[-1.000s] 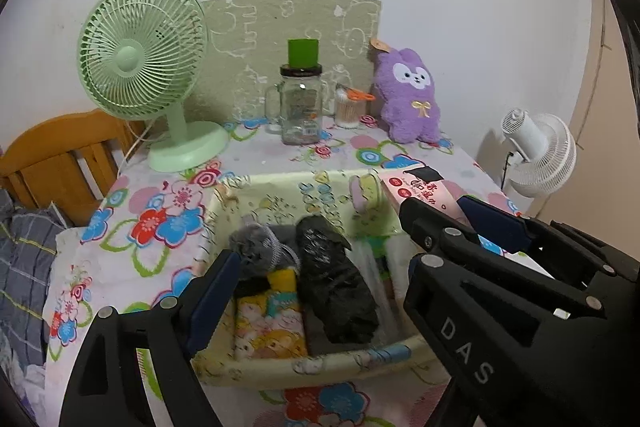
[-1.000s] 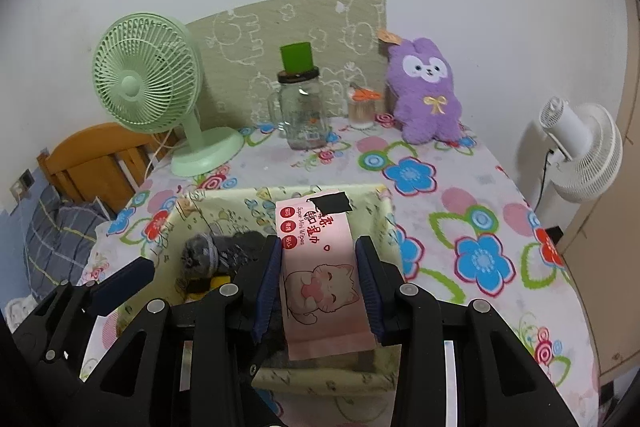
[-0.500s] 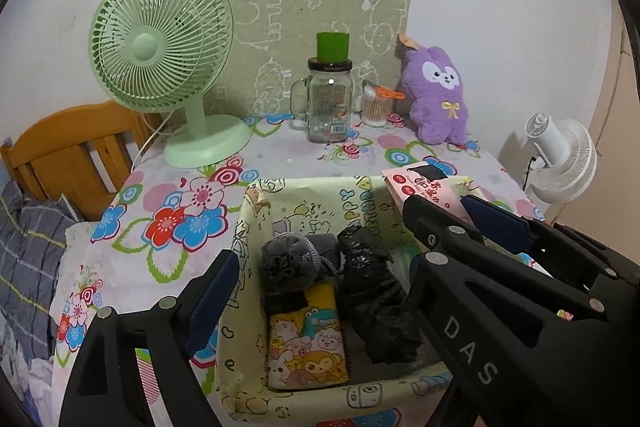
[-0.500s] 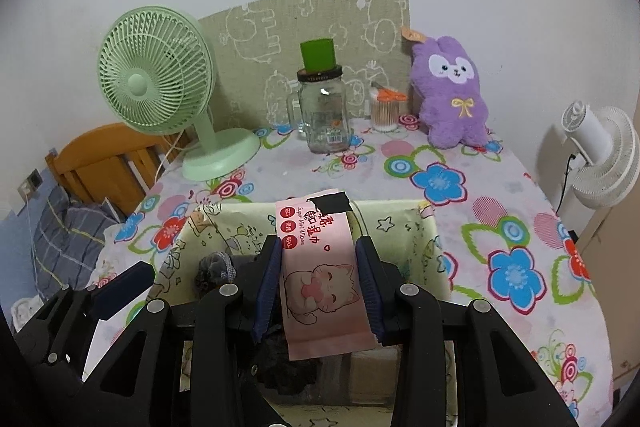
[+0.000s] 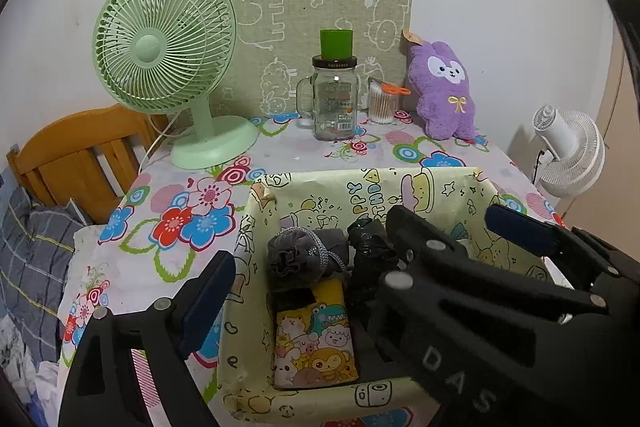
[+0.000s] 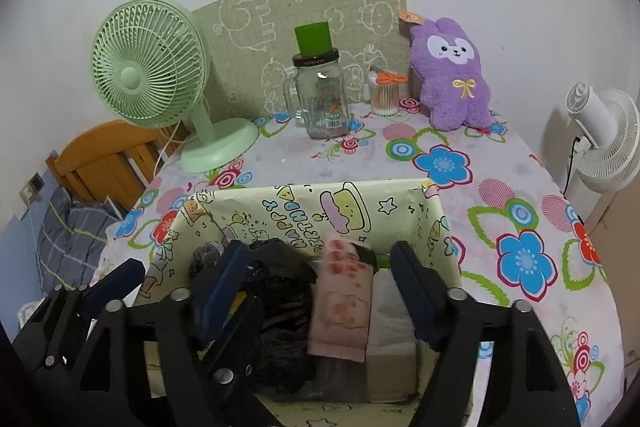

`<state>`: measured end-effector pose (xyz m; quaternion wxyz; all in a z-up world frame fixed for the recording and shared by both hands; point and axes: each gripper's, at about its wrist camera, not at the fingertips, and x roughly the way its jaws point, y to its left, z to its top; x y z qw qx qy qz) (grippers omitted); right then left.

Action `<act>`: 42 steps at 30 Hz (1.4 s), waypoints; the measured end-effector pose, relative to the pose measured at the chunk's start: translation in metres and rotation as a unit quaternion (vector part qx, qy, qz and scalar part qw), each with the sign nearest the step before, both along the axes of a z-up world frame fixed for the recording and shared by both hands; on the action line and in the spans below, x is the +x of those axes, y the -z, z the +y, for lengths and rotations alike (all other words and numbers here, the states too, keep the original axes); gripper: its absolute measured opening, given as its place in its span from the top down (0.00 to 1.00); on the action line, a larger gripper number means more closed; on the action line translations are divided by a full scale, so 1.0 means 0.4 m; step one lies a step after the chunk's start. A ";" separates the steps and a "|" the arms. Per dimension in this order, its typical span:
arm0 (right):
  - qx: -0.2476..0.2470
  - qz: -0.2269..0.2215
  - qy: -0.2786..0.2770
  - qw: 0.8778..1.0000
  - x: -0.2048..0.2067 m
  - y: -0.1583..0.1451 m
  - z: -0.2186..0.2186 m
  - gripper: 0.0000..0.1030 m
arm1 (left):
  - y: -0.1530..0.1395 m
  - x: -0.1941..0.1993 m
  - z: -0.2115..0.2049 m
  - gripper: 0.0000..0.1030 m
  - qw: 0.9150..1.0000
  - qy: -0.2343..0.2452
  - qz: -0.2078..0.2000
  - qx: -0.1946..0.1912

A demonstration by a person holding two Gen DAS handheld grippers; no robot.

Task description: Organize soft objects

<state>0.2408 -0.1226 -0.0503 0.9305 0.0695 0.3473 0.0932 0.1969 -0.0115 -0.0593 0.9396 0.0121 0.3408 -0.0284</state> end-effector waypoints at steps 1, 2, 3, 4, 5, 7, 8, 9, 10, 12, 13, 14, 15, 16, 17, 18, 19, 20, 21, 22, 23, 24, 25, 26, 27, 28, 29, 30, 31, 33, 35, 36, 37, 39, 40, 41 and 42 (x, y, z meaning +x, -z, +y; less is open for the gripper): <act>-0.005 -0.001 -0.001 1.000 -0.005 -0.003 0.002 0.20 | -0.001 -0.002 -0.003 0.10 1.000 0.000 0.000 0.002; -0.010 0.000 -0.001 1.000 -0.008 -0.004 0.002 0.18 | -0.002 -0.006 -0.005 0.10 1.000 0.000 -0.001 0.002; -0.016 -0.001 0.002 1.000 -0.011 -0.006 0.002 0.15 | -0.003 -0.009 -0.006 0.10 1.000 0.001 -0.002 0.002; -0.020 -0.003 0.003 1.000 -0.016 -0.009 0.001 0.14 | -0.004 -0.012 -0.007 0.10 1.000 0.001 -0.002 0.002; -0.020 -0.003 0.003 1.000 -0.019 -0.011 -0.001 0.14 | -0.007 -0.017 -0.009 0.10 1.000 0.001 -0.003 0.002; -0.019 -0.001 0.006 1.000 -0.028 -0.015 -0.006 0.14 | -0.010 -0.024 -0.012 0.10 1.000 0.003 -0.005 0.003; -0.018 0.000 0.007 1.000 -0.032 -0.016 -0.008 0.14 | -0.013 -0.029 -0.013 0.10 1.000 0.004 -0.006 0.003; -0.017 0.000 0.008 1.000 -0.038 -0.019 -0.011 0.14 | -0.016 -0.032 -0.015 0.10 1.000 0.006 -0.007 0.003; -0.016 -0.001 0.010 1.000 -0.045 -0.021 -0.015 0.14 | -0.018 -0.037 -0.017 0.10 1.000 0.007 -0.009 0.003; -0.017 -0.003 0.013 1.000 -0.056 -0.028 -0.019 0.14 | -0.025 -0.048 -0.023 0.09 1.000 0.008 -0.012 0.003; -0.018 -0.006 0.015 1.000 -0.064 -0.032 -0.022 0.14 | -0.028 -0.054 -0.026 0.08 1.000 0.008 -0.014 0.003; -0.018 -0.007 0.017 1.000 -0.069 -0.035 -0.025 0.14 | -0.033 -0.061 -0.028 0.06 1.000 0.008 -0.016 0.004; -0.018 -0.009 0.017 1.000 -0.078 -0.039 -0.028 0.14 | -0.035 -0.066 -0.030 0.06 1.000 0.008 -0.017 0.004; -0.018 -0.013 0.018 1.000 -0.088 -0.044 -0.031 0.14 | -0.038 -0.071 -0.032 0.05 1.000 0.008 -0.019 0.003; -0.018 -0.017 0.018 1.000 -0.096 -0.049 -0.035 0.14 | -0.043 -0.079 -0.033 0.04 1.000 0.008 -0.021 0.002; -0.018 -0.022 0.020 0.999 -0.105 -0.054 -0.038 0.14 | -0.045 -0.084 -0.035 0.04 1.000 0.008 -0.023 0.002; -0.018 -0.025 0.021 0.999 -0.117 -0.060 -0.042 0.14 | -0.049 -0.090 -0.036 0.03 1.000 0.007 -0.025 0.003; -0.018 -0.027 0.021 0.999 -0.123 -0.065 -0.044 0.14 | -0.053 -0.098 -0.039 0.03 1.000 0.006 -0.027 0.005; -0.018 -0.030 0.020 0.999 -0.134 -0.071 -0.048 0.14 | -0.056 -0.103 -0.040 0.03 1.000 0.006 -0.029 0.006; -0.019 -0.032 0.021 0.999 -0.141 -0.075 -0.052 0.14 | -0.059 -0.109 -0.041 0.03 0.999 0.006 -0.031 0.007; -0.019 -0.033 0.023 0.999 -0.146 -0.078 -0.055 0.14 | -0.064 -0.118 -0.041 0.03 0.999 0.006 -0.033 0.006; -0.019 -0.035 0.025 0.999 -0.153 -0.082 -0.060 0.14 | -0.067 -0.123 -0.041 0.03 0.999 0.006 -0.035 0.006; -0.017 -0.037 0.027 0.999 -0.162 -0.086 -0.066 0.14 | -0.071 -0.131 -0.041 0.02 0.999 0.007 -0.038 0.007; -0.016 -0.039 0.029 0.999 -0.169 -0.089 -0.071 0.14 | -0.075 -0.139 -0.042 0.02 0.999 0.007 -0.040 0.008; -0.015 -0.041 0.032 0.999 -0.178 -0.093 -0.077 0.14 | -0.079 -0.146 -0.042 0.01 0.999 0.008 -0.043 0.009; -0.015 -0.043 0.035 0.998 -0.189 -0.097 -0.083 0.14 | -0.083 -0.152 -0.042 0.01 0.999 0.010 -0.046 0.010; -0.015 -0.045 0.037 0.998 -0.196 -0.099 -0.086 0.14 | -0.088 -0.161 -0.041 0.01 0.999 0.010 -0.050 0.012; -0.015 -0.047 0.040 0.998 -0.205 -0.103 -0.091 0.14 | -0.092 -0.166 -0.039 0.01 0.998 0.007 -0.053 0.012; -0.016 -0.051 0.044 0.998 -0.216 -0.108 -0.098 0.14 | -0.095 -0.172 -0.037 0.00 0.998 0.005 -0.055 0.012; -0.016 -0.056 0.049 0.997 -0.234 -0.115 -0.107 0.14 | -0.104 -0.186 -0.029 0.00 0.998 0.001 -0.060 0.011; -0.014 -0.063 0.055 0.996 -0.253 -0.126 -0.119 0.13 | -0.111 -0.200 -0.021 0.00 0.998 -0.002 -0.066 0.011; -0.013 -0.067 0.058 0.996 -0.263 -0.131 -0.124 0.13 | -0.116 -0.208 -0.018 0.00 0.998 -0.005 -0.069 0.011; -0.013 -0.070 0.060 0.996 -0.275 -0.136 -0.130 0.13 | -0.119 -0.215 -0.015 0.00 0.997 -0.006 -0.071 0.011; -0.014 -0.075 0.063 0.995 -0.293 -0.146 -0.137 0.13 | -0.129 -0.234 -0.006 0.00 0.997 -0.010 -0.078 0.011; -0.015 -0.078 0.064 0.995 -0.305 -0.152 -0.141 0.13 | -0.133 -0.243 -0.003 0.00 0.997 -0.011 -0.080 0.011; -0.016 -0.080 0.066 0.994 -0.317 -0.157 -0.145 0.13 | -0.138 -0.254 0.001 0.00 0.996 -0.012 -0.083 0.011; -0.017 -0.084 0.068 0.994 -0.329 -0.162 -0.149 0.13 | -0.142 -0.263 0.005 0.00 0.996 -0.013 -0.086 0.011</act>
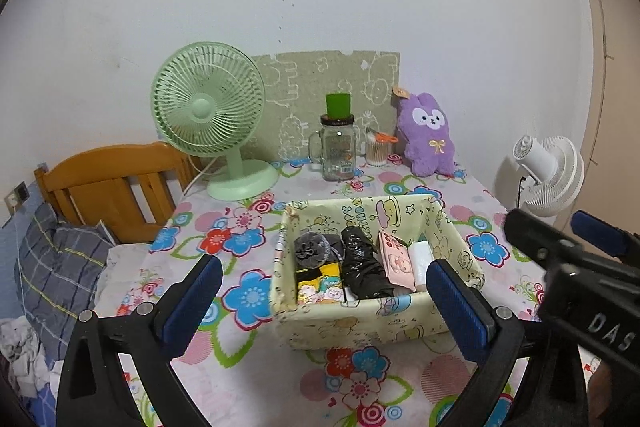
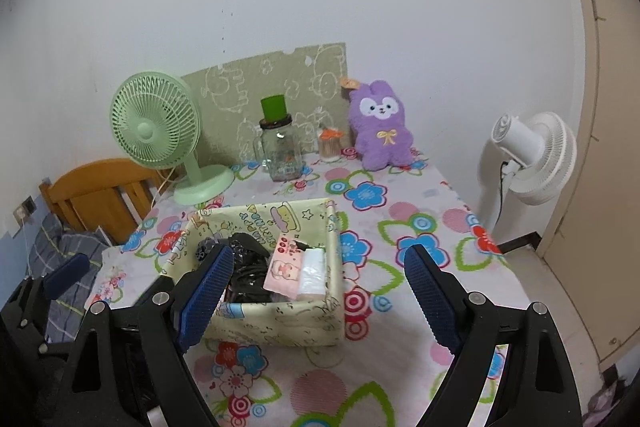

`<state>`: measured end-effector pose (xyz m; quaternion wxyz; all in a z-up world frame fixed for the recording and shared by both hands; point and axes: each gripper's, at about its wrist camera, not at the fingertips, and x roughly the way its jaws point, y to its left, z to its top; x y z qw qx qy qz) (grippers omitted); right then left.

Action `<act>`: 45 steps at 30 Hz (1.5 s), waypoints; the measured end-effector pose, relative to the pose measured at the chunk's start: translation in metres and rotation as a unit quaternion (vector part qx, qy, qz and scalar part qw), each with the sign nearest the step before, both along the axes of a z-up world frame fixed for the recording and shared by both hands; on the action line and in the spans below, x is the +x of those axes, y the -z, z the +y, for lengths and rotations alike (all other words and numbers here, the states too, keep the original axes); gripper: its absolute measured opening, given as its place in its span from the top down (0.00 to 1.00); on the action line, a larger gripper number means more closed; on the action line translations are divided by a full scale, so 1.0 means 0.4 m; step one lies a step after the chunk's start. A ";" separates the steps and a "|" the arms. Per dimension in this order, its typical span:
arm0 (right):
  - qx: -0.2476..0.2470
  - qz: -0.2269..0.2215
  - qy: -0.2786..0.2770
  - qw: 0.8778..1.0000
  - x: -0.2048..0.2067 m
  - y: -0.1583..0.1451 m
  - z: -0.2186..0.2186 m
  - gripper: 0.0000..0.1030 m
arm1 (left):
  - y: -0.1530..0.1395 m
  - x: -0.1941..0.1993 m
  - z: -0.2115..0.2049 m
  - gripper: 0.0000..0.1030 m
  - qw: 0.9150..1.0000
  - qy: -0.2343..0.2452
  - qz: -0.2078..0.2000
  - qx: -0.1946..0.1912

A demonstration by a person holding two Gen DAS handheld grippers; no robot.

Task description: Organize soft objects

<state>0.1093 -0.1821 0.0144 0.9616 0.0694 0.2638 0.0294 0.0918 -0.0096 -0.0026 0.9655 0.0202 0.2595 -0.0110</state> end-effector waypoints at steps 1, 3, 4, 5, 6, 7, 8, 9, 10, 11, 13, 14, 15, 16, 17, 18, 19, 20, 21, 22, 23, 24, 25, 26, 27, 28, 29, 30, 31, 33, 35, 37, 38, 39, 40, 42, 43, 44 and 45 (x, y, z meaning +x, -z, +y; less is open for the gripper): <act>-0.002 -0.006 0.004 1.000 -0.017 -0.008 -0.005 0.13 | -0.004 -0.010 0.004 0.00 1.000 -0.002 -0.002 0.000; -0.004 -0.014 0.009 1.000 -0.039 -0.018 -0.013 0.13 | -0.013 -0.031 0.013 0.00 1.000 -0.008 -0.009 -0.001; -0.006 -0.019 0.012 1.000 -0.052 -0.024 -0.017 0.13 | -0.017 -0.040 0.017 0.00 1.000 -0.009 -0.012 -0.001; -0.008 -0.024 0.016 1.000 -0.063 -0.029 -0.020 0.13 | -0.021 -0.051 0.023 0.00 1.000 -0.012 -0.015 -0.002; -0.009 -0.028 0.019 0.999 -0.074 -0.034 -0.022 0.13 | -0.025 -0.063 0.029 0.00 1.000 -0.016 -0.020 0.000; -0.012 -0.033 0.023 0.999 -0.090 -0.040 -0.026 0.11 | -0.029 -0.071 0.033 0.00 0.999 -0.021 -0.025 0.003; -0.013 -0.035 0.024 0.999 -0.098 -0.043 -0.028 0.10 | -0.033 -0.082 0.040 0.00 0.999 -0.027 -0.031 0.007; -0.014 -0.039 0.025 0.999 -0.109 -0.046 -0.030 0.10 | -0.037 -0.090 0.046 0.00 0.999 -0.032 -0.034 0.008; -0.015 -0.043 0.025 0.999 -0.121 -0.050 -0.032 0.10 | -0.040 -0.097 0.053 0.00 0.999 -0.036 -0.037 0.006; -0.016 -0.045 0.026 0.998 -0.131 -0.052 -0.033 0.10 | -0.046 -0.109 0.063 0.00 0.998 -0.039 -0.040 0.001; -0.019 -0.052 0.030 0.998 -0.152 -0.058 -0.036 0.10 | -0.054 -0.130 0.077 0.00 0.998 -0.042 -0.046 -0.006; -0.019 -0.055 0.031 0.998 -0.161 -0.060 -0.038 0.09 | -0.057 -0.142 0.084 0.00 0.998 -0.042 -0.050 -0.008; -0.020 -0.059 0.034 0.997 -0.175 -0.063 -0.041 0.09 | -0.060 -0.153 0.088 0.00 0.998 -0.044 -0.054 -0.009; -0.020 -0.062 0.036 0.997 -0.186 -0.065 -0.043 0.09 | -0.062 -0.163 0.090 0.00 0.997 -0.045 -0.057 -0.010; -0.020 -0.066 0.039 0.997 -0.194 -0.066 -0.043 0.09 | -0.063 -0.177 0.094 0.00 0.997 -0.045 -0.061 -0.013; -0.019 -0.069 0.041 0.997 -0.204 -0.068 -0.045 0.09 | -0.064 -0.184 0.096 0.00 0.997 -0.044 -0.063 -0.016; -0.017 -0.073 0.044 0.996 -0.217 -0.068 -0.046 0.06 | -0.064 -0.192 0.099 0.00 0.997 -0.043 -0.065 -0.021; -0.015 -0.075 0.044 0.996 -0.225 -0.068 -0.046 0.05 | -0.063 -0.200 0.100 0.00 0.997 -0.040 -0.065 -0.025; -0.014 -0.077 0.043 0.996 -0.235 -0.067 -0.045 0.05 | -0.061 -0.205 0.101 0.00 0.997 -0.038 -0.065 -0.027; -0.014 -0.078 0.041 0.996 -0.241 -0.067 -0.042 0.05 | -0.061 -0.212 0.101 0.00 0.997 -0.036 -0.066 -0.028; -0.014 -0.079 0.039 0.996 -0.247 -0.065 -0.039 0.05 | -0.060 -0.218 0.100 0.00 0.997 -0.034 -0.068 -0.030; -0.016 -0.080 0.037 0.996 -0.252 -0.064 -0.035 0.05 | -0.060 -0.223 0.099 0.00 0.997 -0.033 -0.069 -0.030; -0.018 -0.080 0.036 0.996 -0.256 -0.064 -0.031 0.05 | -0.060 -0.227 0.097 0.00 0.997 -0.032 -0.069 -0.031; -0.019 -0.080 0.035 0.996 -0.259 -0.063 -0.028 0.05 | -0.060 -0.231 0.096 0.00 0.997 -0.030 -0.070 -0.032; -0.020 -0.080 0.033 0.996 -0.262 -0.061 -0.025 0.05 | -0.059 -0.234 0.096 0.00 0.997 -0.029 -0.070 -0.033; -0.020 -0.080 0.033 0.996 -0.265 -0.060 -0.025 0.05 | -0.059 -0.234 0.095 0.00 0.997 -0.029 -0.070 -0.034; -0.020 -0.080 0.033 0.996 -0.265 -0.060 -0.024 0.05 | -0.058 -0.235 0.094 0.00 0.997 -0.028 -0.069 -0.035; -0.020 -0.080 0.032 0.996 -0.267 -0.059 -0.023 0.05 | -0.057 -0.237 0.094 0.00 0.997 -0.028 -0.069 -0.035; -0.020 -0.080 0.032 0.996 -0.268 -0.059 -0.023 0.05 | -0.057 -0.240 0.095 0.00 0.997 -0.028 -0.069 -0.036; -0.021 -0.081 0.031 0.996 -0.272 -0.059 -0.021 0.05 | -0.057 -0.243 0.096 0.00 0.996 -0.029 -0.069 -0.038; -0.022 -0.082 0.030 0.996 -0.273 -0.059 -0.018 0.05 | -0.057 -0.247 0.098 0.00 0.996 -0.030 -0.070 -0.040; -0.023 -0.082 0.028 0.996 -0.275 -0.059 -0.015 0.04 | -0.056 -0.248 0.098 0.00 0.996 -0.030 -0.070 -0.040; -0.023 -0.082 0.027 0.996 -0.274 -0.060 -0.015 0.04 | -0.057 -0.248 0.098 0.00 0.996 -0.030 -0.070 -0.040; -0.024 -0.082 0.026 0.996 -0.274 -0.060 -0.014 0.04 | -0.057 -0.248 0.098 0.00 0.996 -0.030 -0.070 -0.040; -0.024 -0.082 0.026 0.996 -0.274 -0.058 -0.013 0.04 | -0.057 -0.248 0.099 0.00 0.996 -0.030 -0.069 -0.041; -0.024 -0.081 0.026 0.996 -0.273 -0.058 -0.011 0.04 | -0.057 -0.250 0.099 0.00 0.996 -0.030 -0.069 -0.042; -0.024 -0.081 0.026 0.996 -0.274 -0.057 -0.010 0.04 | -0.056 -0.251 0.099 0.00 0.996 -0.030 -0.069 -0.042; -0.024 -0.081 0.025 0.996 -0.274 -0.057 -0.010 0.04 | -0.057 -0.251 0.099 0.00 0.996 -0.030 -0.069 -0.042; -0.024 -0.081 0.025 0.996 -0.274 -0.057 -0.008 0.04 | -0.057 -0.250 0.100 0.00 0.996 -0.030 -0.069 -0.042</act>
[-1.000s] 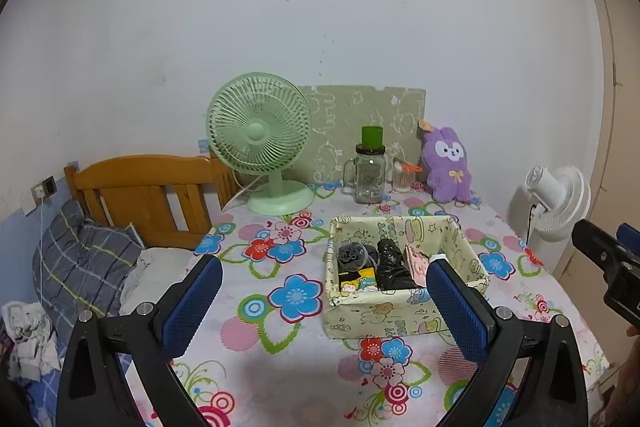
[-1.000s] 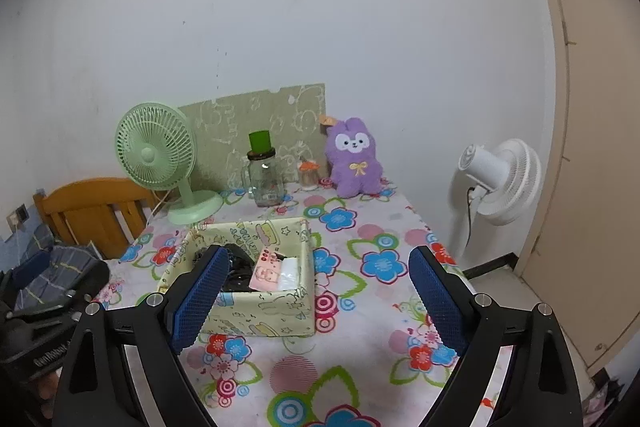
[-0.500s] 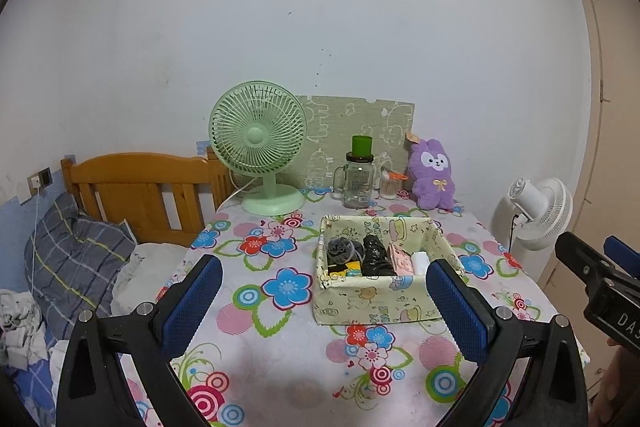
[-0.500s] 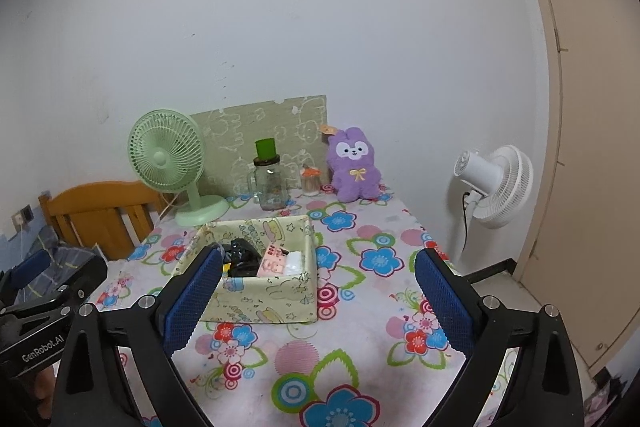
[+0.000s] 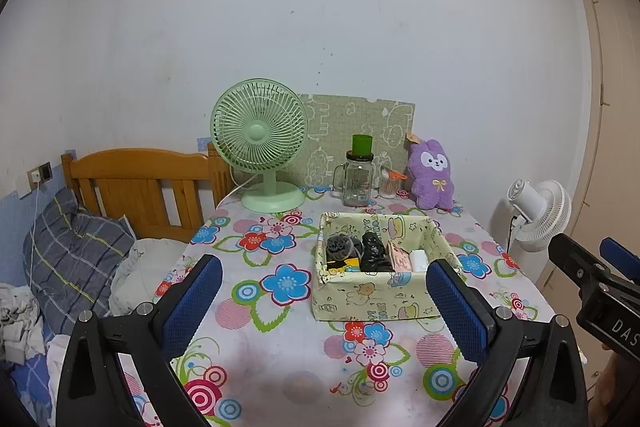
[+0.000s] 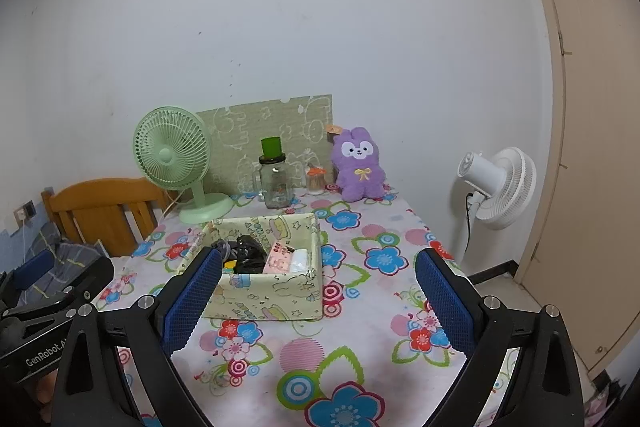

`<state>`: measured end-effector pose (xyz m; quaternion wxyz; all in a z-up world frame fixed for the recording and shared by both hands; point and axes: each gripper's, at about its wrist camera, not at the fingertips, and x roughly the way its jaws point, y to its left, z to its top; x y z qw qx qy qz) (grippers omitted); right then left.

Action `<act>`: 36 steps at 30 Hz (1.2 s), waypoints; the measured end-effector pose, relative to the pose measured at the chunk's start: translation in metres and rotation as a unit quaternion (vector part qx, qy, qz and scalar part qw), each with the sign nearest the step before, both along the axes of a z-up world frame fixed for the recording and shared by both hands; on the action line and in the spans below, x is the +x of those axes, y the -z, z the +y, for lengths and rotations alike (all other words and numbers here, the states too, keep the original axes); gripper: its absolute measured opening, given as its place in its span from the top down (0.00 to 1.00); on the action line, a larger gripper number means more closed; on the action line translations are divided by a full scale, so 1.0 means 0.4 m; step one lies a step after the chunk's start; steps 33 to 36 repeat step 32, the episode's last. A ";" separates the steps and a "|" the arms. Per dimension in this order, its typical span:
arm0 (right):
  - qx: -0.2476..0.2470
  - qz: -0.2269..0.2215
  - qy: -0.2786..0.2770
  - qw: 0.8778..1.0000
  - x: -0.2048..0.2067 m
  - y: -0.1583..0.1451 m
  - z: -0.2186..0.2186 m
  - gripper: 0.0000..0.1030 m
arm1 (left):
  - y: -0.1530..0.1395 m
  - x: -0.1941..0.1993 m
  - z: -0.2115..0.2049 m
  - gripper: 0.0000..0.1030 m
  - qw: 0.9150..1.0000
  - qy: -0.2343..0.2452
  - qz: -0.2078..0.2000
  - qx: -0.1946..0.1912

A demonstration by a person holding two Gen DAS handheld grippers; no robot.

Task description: Organize soft objects

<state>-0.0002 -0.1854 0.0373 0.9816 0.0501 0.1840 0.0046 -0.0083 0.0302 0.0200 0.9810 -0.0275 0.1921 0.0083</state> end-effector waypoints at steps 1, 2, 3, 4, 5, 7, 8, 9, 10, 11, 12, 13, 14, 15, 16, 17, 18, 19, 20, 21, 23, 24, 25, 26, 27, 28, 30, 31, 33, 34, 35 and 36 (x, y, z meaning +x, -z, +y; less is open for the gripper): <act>-0.001 0.000 0.000 1.000 0.000 0.000 0.002 0.04 | 0.000 0.000 0.000 0.00 1.000 0.001 0.000 -0.001; -0.001 0.000 -0.001 1.000 0.000 0.001 0.002 0.04 | 0.001 0.000 -0.001 0.00 1.000 0.001 0.001 -0.002; -0.002 0.000 -0.001 1.000 0.000 0.001 0.003 0.04 | 0.001 0.000 -0.001 0.00 1.000 0.001 0.002 -0.003; -0.003 0.001 -0.001 1.000 0.000 0.001 0.004 0.04 | 0.002 -0.001 -0.001 0.00 1.000 0.001 0.002 -0.004; -0.003 0.001 -0.001 1.000 0.000 0.001 0.005 0.04 | 0.003 -0.001 -0.001 0.00 1.000 0.001 0.003 -0.005; -0.003 0.000 -0.001 1.000 -0.001 0.001 0.007 0.04 | 0.003 -0.001 0.000 0.00 1.000 0.000 0.003 -0.005; -0.003 0.001 -0.001 1.000 0.000 0.001 0.006 0.04 | 0.003 -0.001 0.000 0.00 1.000 0.001 0.003 -0.005; -0.003 0.001 -0.001 1.000 0.000 0.001 0.007 0.04 | 0.003 -0.001 0.000 0.00 1.000 0.001 0.003 -0.005; -0.003 0.001 -0.001 1.000 0.000 0.001 0.006 0.04 | 0.003 -0.001 0.000 0.00 1.000 0.001 0.003 -0.005; -0.003 0.001 -0.001 1.000 0.000 0.001 0.006 0.04 | 0.003 0.000 0.000 0.00 1.000 0.001 0.004 -0.005; -0.004 0.001 -0.001 1.000 0.000 0.001 0.008 0.04 | 0.004 0.000 0.000 0.00 1.000 0.000 0.005 -0.005; -0.004 0.001 -0.001 1.000 0.000 0.001 0.007 0.04 | 0.004 -0.001 0.001 0.00 1.000 0.000 0.004 -0.005; -0.003 0.001 -0.001 1.000 -0.001 0.001 0.006 0.04 | 0.004 -0.001 0.000 0.00 1.000 -0.001 0.005 -0.006; -0.003 0.001 -0.001 1.000 -0.001 0.001 0.007 0.04 | 0.004 -0.001 0.000 0.00 1.000 0.000 0.004 -0.006; -0.004 0.001 -0.001 1.000 -0.001 0.001 0.007 0.04 | 0.003 -0.001 0.000 0.00 1.000 0.000 0.004 -0.006; -0.003 0.000 -0.001 1.000 0.000 0.001 0.006 0.04 | 0.004 -0.001 -0.001 0.00 1.000 0.001 0.003 -0.007; -0.003 0.001 -0.001 1.000 0.000 0.001 0.007 0.04 | 0.004 -0.001 -0.001 0.00 1.000 0.001 0.003 -0.006; -0.003 0.001 -0.001 1.000 0.000 0.001 0.007 0.04 | 0.004 -0.001 -0.001 0.00 1.000 0.001 0.003 -0.006; -0.003 0.001 -0.001 1.000 0.000 0.001 0.007 0.04 | 0.004 -0.001 -0.001 0.00 1.000 0.001 0.003 -0.006; -0.003 0.001 -0.001 1.000 0.000 0.001 0.007 0.04 | 0.004 -0.001 -0.001 0.00 1.000 0.001 0.003 -0.006; -0.003 0.001 -0.001 1.000 0.000 0.001 0.008 0.04 | 0.004 -0.001 -0.001 0.00 1.000 0.001 0.003 -0.006; -0.003 0.001 -0.001 1.000 0.000 0.001 0.008 0.04 | 0.004 -0.001 -0.002 0.00 1.000 0.001 0.004 -0.006; -0.003 0.001 -0.001 1.000 0.000 0.001 0.008 0.04 | 0.003 0.000 -0.002 0.00 1.000 0.001 0.004 -0.005; -0.003 0.001 -0.001 1.000 -0.001 0.001 0.009 0.04 | 0.003 0.000 -0.002 0.00 1.000 0.002 0.004 -0.005; -0.003 0.001 -0.001 1.000 -0.001 0.001 0.009 0.04 | 0.003 0.000 -0.002 0.00 1.000 0.001 0.004 -0.005; -0.003 0.001 -0.001 1.000 -0.001 0.001 0.009 0.04 | 0.003 0.000 -0.002 0.00 1.000 0.001 0.004 -0.005; -0.002 0.002 -0.001 1.000 -0.001 0.003 0.009 0.04 | 0.002 0.002 -0.003 0.00 1.000 0.001 0.004 -0.004; -0.002 0.002 -0.001 1.000 -0.001 0.003 0.009 0.04 | 0.003 0.002 -0.004 0.00 1.000 0.001 0.004 -0.003; -0.002 0.003 -0.001 1.000 0.000 0.005 0.007 0.04 | 0.003 0.003 -0.005 0.00 1.000 0.001 0.004 -0.002; -0.002 0.003 -0.001 1.000 0.000 0.005 0.007 0.04 | 0.003 0.003 -0.005 0.00 1.000 0.001 0.004 -0.002; -0.002 0.003 -0.001 1.000 0.000 0.005 0.007 0.04 | 0.003 0.003 -0.005 0.00 1.000 0.001 0.004 -0.002; -0.002 0.003 -0.001 1.000 0.000 0.005 0.007 0.04 | 0.003 0.003 -0.005 0.00 1.000 0.001 0.004 -0.002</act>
